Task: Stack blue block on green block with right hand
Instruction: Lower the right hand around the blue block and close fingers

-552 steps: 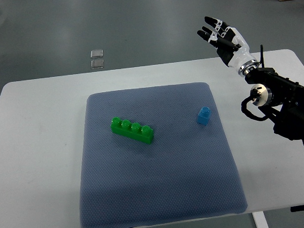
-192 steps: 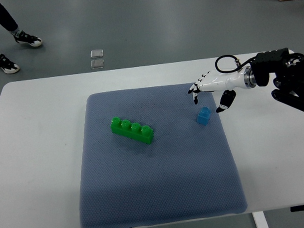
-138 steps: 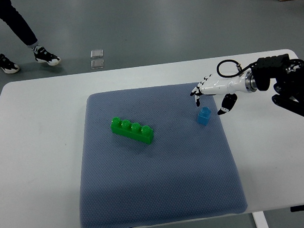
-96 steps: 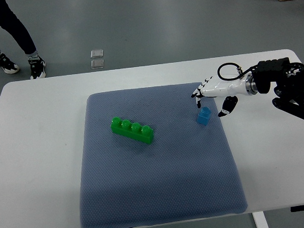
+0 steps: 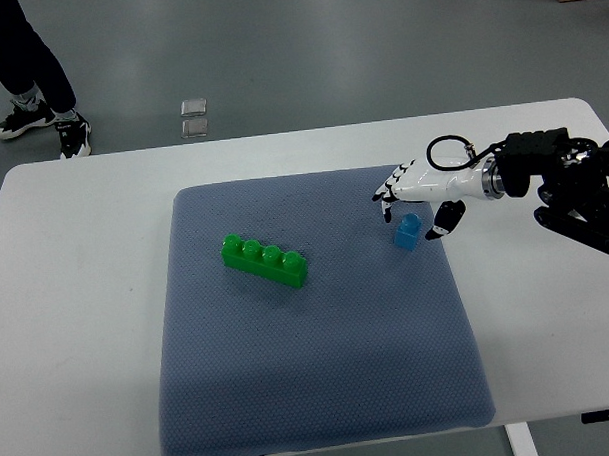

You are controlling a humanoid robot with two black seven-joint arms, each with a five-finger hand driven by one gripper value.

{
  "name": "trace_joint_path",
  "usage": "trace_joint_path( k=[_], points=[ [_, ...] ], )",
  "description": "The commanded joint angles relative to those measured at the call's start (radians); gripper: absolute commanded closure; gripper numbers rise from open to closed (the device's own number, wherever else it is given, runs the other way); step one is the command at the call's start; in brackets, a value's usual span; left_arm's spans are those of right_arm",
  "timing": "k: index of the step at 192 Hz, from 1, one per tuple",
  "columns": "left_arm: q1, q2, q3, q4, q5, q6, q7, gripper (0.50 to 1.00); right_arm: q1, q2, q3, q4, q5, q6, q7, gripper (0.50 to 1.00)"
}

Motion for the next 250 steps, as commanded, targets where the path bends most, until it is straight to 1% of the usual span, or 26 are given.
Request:
trace_joint_path(
  k=[1, 110, 140, 250],
  points=[
    [0.000, 0.000, 0.000, 0.000, -0.001, 0.000, 0.000, 0.500, -0.001, 0.000, 0.000, 0.002, -0.031, -0.007, 0.002, 0.589],
    [0.000, 0.000, 0.000, 0.000, 0.001, 0.000, 0.000, 0.500, 0.002, 0.000, -0.019, 0.042, -0.045, -0.011, 0.014, 0.589],
    [0.000, 0.000, 0.000, 0.000, -0.001, 0.000, 0.000, 0.500, 0.006, -0.001, -0.017, 0.042, -0.038, -0.013, 0.037, 0.589],
    [0.000, 0.000, 0.000, 0.000, -0.001, 0.000, 0.000, 0.500, 0.011, 0.000, -0.007, 0.035, -0.037, -0.007, 0.034, 0.591]
  ],
)
